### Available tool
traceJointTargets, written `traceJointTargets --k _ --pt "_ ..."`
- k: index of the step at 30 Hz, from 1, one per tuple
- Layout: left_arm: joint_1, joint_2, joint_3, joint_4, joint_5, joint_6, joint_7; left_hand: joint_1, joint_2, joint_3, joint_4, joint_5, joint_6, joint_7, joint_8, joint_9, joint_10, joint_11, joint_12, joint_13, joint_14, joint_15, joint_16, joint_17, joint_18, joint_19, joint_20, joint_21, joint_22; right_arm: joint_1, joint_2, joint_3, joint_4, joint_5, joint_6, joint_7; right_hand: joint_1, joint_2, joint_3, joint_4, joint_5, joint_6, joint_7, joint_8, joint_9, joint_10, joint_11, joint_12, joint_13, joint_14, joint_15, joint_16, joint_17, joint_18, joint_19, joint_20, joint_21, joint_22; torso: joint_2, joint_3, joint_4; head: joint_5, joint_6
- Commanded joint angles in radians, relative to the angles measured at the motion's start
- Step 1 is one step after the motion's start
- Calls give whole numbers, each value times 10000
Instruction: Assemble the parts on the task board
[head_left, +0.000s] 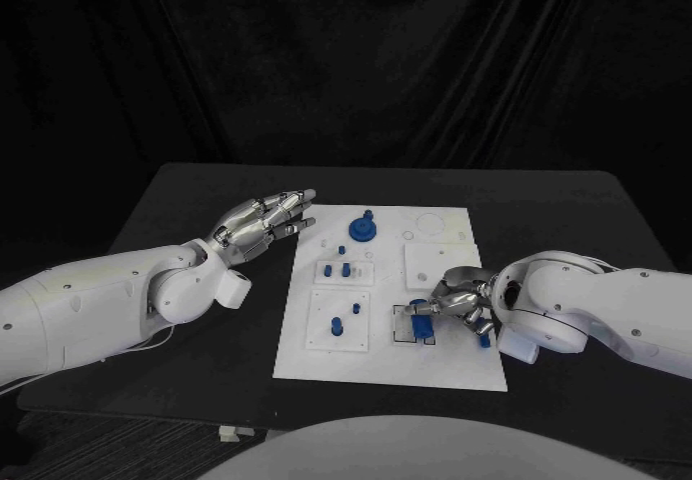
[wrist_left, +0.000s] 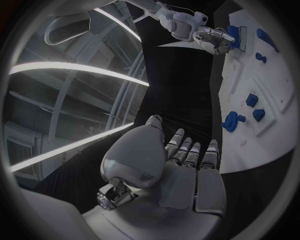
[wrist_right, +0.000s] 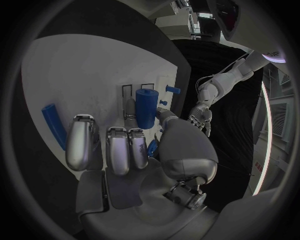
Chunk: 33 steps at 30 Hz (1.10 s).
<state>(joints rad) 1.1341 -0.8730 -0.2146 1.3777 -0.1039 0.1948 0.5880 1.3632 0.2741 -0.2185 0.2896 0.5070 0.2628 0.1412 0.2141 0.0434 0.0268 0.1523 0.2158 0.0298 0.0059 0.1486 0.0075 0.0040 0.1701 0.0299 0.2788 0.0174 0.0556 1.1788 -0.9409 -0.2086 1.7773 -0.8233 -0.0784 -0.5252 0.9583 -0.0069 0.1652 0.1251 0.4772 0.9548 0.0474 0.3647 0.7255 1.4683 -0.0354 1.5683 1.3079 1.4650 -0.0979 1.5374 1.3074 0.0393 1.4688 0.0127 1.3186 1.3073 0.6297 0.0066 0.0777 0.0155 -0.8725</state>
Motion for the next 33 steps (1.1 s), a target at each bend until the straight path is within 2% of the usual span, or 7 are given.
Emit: traceJointTargets --k 1,4,8,12,22,25,33 --pt "-24 17 8 8 -10 210 131 38 36 20 17 -75 30 148 -11 13 6 75 38 8 -19 71 57 7 104 -21 73 56 -1 -36 33 4 -24 -323 44 -314 -101 9 252 -171 -194 -86 -10 -37 -6 1025 74 25 2629 910 85 -42 1864 175 87 81 3 1871 0 -1 2 30 -2" --pt "-26 14 8 12 -10 234 133 31 40 19 19 -93 29 150 -13 12 6 79 39 7 -19 74 57 7 103 -23 74 55 -4 -44 62 4 -20 -334 114 -335 -138 12 189 -99 -428 -118 4 -46 -21 1025 86 25 2629 910 93 -44 1856 175 93 89 -1 1870 0 0 5 30 -2" --pt "-31 23 8 -7 -10 261 130 22 44 16 21 -109 26 152 -18 11 6 84 38 7 -19 77 56 6 102 -23 74 55 -6 -57 104 4 29 -343 262 -356 -208 5 -2 60 -1102 -191 39 -73 -68 1025 119 25 2629 905 121 -59 1812 172 110 114 6 1873 1 0 2 31 -2" --pt "-37 44 8 -14 -10 267 127 17 46 15 22 -117 36 156 -11 13 6 85 38 6 -21 79 53 5 102 -27 73 52 -12 -72 142 4 78 -346 385 -375 -277 -12 -185 184 -1562 -219 52 -70 -95 1025 132 25 2629 904 133 -59 1799 172 118 126 1 1874 0 0 0 32 -2" --pt "-55 31 8 154 -10 299 84 10 51 15 21 -123 36 174 -14 13 1 78 24 4 -22 77 49 4 99 -35 72 45 -29 -85 231 4 -13 -348 579 -466 -337 -30 -555 371 -2451 -348 86 -64 -126 1025 163 25 2629 898 158 -64 1761 173 126 148 -16 1873 -2 0 6 80 -2" --pt "-58 22 8 135 -10 295 75 10 51 15 21 -123 36 174 -14 13 1 78 24 4 -22 77 49 4 99 -35 72 45 -29 -87 260 4 -25 -348 641 -481 -325 -47 -719 414 -2817 -410 103 -54 -132 1025 181 25 2629 896 172 -66 1748 177 122 161 -40 1868 1 2 0 65 -2" --pt "-62 14 8 76 -10 282 71 3 52 13 19 -127 55 188 -2 16 0 77 31 4 -21 79 56 6 98 -38 70 44 -32 -89 302 4 -49 -348 646 -476 -428 -8 -1051 607 -3441 -469 118 3 -128 1025 194 25 2629 891 185 -69 1722 187 110 176 -100 1854 -3 0 2 83 -2"
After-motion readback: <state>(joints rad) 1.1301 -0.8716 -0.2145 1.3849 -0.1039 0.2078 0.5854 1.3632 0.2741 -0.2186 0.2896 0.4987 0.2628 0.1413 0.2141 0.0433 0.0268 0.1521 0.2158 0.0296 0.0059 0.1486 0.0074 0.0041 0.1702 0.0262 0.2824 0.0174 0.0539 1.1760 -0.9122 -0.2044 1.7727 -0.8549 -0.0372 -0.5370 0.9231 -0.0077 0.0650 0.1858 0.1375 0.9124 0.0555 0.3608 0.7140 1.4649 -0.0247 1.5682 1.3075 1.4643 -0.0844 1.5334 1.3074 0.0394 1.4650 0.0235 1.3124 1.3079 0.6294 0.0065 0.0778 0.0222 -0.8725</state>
